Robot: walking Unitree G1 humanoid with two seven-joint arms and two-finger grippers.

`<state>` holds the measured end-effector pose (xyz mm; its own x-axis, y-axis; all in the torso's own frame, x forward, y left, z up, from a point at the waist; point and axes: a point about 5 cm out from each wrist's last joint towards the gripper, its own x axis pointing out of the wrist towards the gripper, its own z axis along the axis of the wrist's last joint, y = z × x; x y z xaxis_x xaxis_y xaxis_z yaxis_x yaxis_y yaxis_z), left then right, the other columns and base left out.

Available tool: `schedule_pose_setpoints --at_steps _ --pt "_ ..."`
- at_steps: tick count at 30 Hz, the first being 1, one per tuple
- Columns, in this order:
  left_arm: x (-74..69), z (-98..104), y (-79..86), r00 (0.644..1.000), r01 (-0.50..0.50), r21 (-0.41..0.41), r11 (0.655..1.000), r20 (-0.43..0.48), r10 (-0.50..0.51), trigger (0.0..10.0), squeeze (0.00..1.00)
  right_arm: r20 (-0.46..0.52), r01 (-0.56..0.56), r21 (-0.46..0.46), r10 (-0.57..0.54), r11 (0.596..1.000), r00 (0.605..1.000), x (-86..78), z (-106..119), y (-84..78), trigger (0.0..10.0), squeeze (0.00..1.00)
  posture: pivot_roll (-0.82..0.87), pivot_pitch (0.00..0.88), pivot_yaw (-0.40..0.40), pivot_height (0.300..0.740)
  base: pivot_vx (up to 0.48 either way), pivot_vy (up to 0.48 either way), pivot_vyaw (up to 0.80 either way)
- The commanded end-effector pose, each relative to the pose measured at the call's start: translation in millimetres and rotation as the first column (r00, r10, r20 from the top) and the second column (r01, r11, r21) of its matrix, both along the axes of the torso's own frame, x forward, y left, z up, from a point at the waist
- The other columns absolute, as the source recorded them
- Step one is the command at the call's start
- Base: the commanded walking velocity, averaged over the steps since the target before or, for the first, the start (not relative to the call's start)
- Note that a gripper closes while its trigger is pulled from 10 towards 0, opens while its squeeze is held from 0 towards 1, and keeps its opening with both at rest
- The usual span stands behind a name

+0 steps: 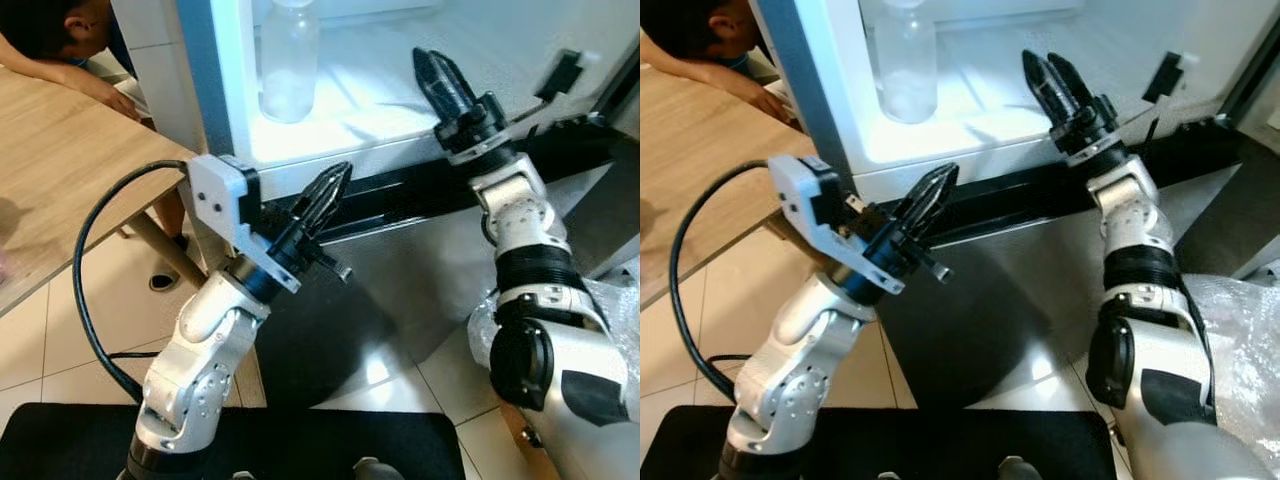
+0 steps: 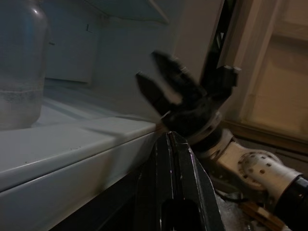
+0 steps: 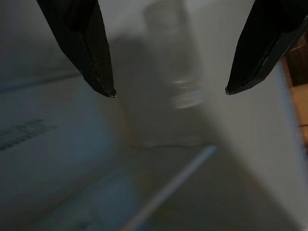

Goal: Restocking fridge

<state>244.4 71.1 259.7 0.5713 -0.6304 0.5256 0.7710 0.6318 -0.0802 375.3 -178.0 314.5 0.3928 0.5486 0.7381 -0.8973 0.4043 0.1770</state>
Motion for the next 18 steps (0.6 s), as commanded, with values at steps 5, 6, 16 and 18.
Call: schedule_pose_setpoints --at_steps 5,6,16,18 --pt "-18.2 -17.7 10.5 0.976 0.212 0.082 0.974 -0.070 -0.207 10.0 0.00 -0.017 -0.289 -0.166 0.290 0.943 0.957 -39.0 -31.8 2.4 10.0 0.00 -0.10 0.145 -0.008 0.740 0.000 0.000 0.00" --pt "-18.2 -17.7 10.5 0.976 0.212 0.082 0.974 -0.070 -0.207 10.0 0.00 -0.017 -0.289 -0.166 0.290 0.943 0.957 -39.0 -31.8 2.4 10.0 0.00 -0.10 0.145 -0.008 0.740 0.000 0.000 0.00" --pt "-31.0 -53.8 29.1 0.953 0.291 0.282 0.914 -0.173 -0.250 10.0 0.00 -0.217 -0.415 -0.281 0.364 0.866 0.906 -62.5 -79.3 3.0 10.0 0.00 -0.11 0.141 -0.006 0.740 0.000 0.000 0.00" --pt "-32.6 -63.7 33.3 0.950 0.296 0.331 0.896 -0.201 -0.240 10.0 0.00 -0.249 -0.410 -0.296 0.345 0.863 0.905 -62.4 -87.7 1.3 10.0 0.00 -0.11 0.140 -0.006 0.740 0.000 0.000 0.00"
